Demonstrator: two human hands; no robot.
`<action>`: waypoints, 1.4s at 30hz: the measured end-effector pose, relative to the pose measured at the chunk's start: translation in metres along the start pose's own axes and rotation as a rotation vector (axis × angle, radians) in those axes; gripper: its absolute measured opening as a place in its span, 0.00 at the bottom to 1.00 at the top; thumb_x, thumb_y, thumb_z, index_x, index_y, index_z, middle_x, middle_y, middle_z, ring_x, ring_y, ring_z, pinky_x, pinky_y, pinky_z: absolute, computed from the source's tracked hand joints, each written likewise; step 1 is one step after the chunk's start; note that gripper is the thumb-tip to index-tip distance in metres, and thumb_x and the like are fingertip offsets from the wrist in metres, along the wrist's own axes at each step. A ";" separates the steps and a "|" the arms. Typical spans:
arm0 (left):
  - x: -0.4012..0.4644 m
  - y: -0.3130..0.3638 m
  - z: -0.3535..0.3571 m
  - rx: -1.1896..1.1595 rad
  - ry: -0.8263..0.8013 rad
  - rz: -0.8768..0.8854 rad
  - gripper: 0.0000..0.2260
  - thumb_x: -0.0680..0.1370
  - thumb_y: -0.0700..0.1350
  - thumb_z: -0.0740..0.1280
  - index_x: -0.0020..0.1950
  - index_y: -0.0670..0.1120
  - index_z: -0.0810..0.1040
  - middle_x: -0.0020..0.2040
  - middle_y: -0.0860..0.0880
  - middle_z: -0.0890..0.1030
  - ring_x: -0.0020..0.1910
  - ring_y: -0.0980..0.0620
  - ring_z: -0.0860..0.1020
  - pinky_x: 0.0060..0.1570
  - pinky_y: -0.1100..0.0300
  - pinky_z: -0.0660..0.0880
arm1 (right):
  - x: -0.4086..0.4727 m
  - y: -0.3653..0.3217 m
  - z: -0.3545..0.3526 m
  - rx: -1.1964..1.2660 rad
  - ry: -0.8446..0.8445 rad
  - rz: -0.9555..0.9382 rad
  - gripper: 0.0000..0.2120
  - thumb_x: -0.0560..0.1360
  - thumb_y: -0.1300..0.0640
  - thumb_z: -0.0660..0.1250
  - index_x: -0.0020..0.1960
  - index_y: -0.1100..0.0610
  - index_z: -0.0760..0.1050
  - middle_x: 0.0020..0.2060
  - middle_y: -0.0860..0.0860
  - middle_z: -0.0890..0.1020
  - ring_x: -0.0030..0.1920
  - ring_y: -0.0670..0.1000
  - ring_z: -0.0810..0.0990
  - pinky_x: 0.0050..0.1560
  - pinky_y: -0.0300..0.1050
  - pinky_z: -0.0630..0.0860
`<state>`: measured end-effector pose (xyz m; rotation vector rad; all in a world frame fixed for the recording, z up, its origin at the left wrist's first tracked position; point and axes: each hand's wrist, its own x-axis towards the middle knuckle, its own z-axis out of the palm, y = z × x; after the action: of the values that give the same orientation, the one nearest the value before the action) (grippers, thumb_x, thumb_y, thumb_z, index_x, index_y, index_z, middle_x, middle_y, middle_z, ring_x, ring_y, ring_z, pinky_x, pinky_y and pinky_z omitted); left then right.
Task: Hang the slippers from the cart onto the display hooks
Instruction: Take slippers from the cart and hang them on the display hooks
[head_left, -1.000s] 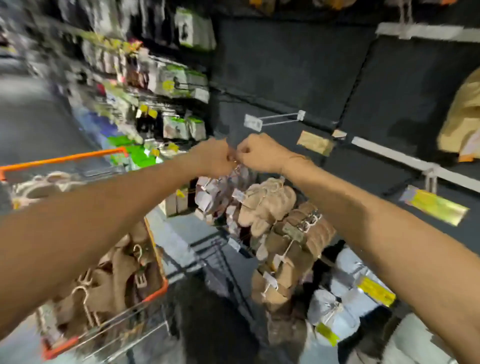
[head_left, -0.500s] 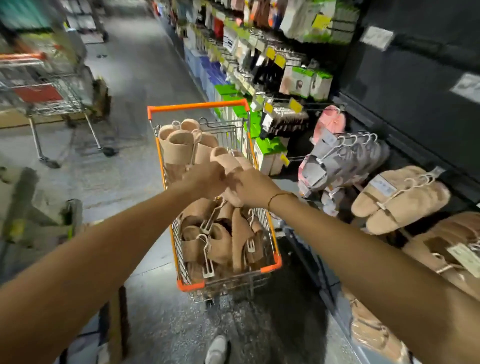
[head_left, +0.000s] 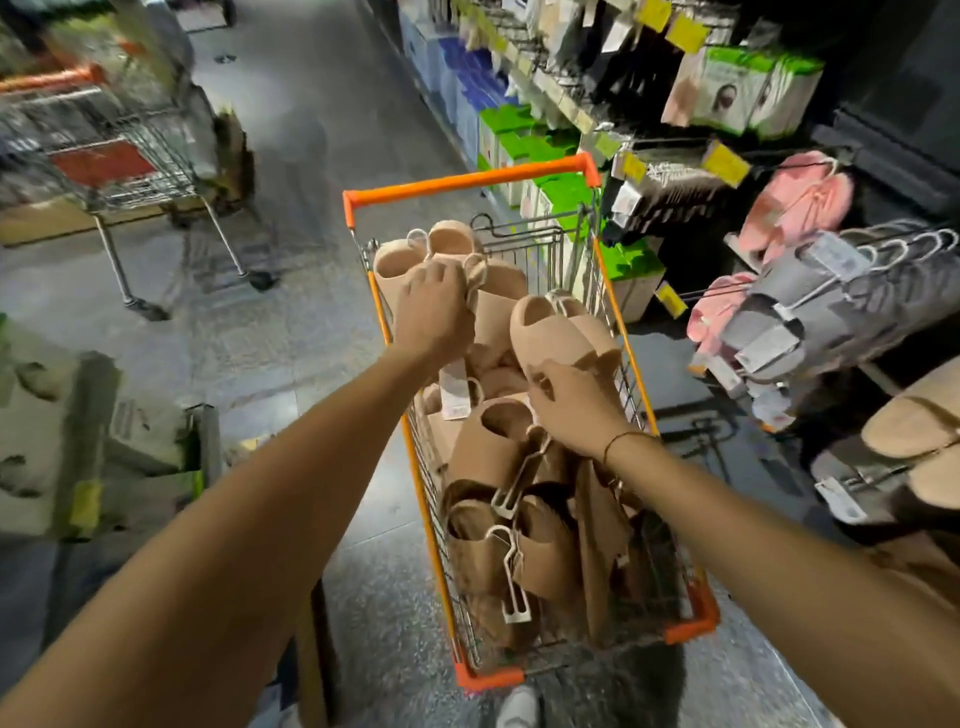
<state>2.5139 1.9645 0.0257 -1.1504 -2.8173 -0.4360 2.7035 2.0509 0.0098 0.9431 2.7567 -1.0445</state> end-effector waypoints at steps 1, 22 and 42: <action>0.014 -0.003 0.006 -0.001 0.039 0.011 0.14 0.77 0.44 0.62 0.62 0.43 0.75 0.60 0.40 0.76 0.57 0.37 0.74 0.49 0.48 0.68 | 0.004 0.002 0.006 0.020 0.005 -0.002 0.12 0.81 0.53 0.60 0.59 0.58 0.75 0.51 0.55 0.81 0.52 0.57 0.78 0.51 0.48 0.75; 0.059 -0.019 0.029 0.086 0.007 0.314 0.09 0.77 0.42 0.62 0.55 0.40 0.76 0.43 0.37 0.81 0.45 0.35 0.76 0.46 0.44 0.69 | 0.007 0.016 0.006 0.121 0.074 0.079 0.11 0.81 0.52 0.60 0.60 0.55 0.75 0.52 0.49 0.76 0.47 0.48 0.72 0.41 0.38 0.67; -0.061 0.251 -0.287 -0.452 0.495 0.774 0.05 0.77 0.46 0.59 0.50 0.48 0.71 0.41 0.53 0.79 0.44 0.45 0.77 0.49 0.48 0.69 | -0.203 -0.087 -0.262 0.030 0.863 -0.407 0.23 0.73 0.47 0.53 0.58 0.56 0.78 0.59 0.52 0.78 0.65 0.53 0.71 0.68 0.54 0.69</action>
<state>2.7195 2.0118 0.3488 -1.7691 -1.7199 -1.1010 2.8633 2.0541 0.3127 1.0439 3.7766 -0.8410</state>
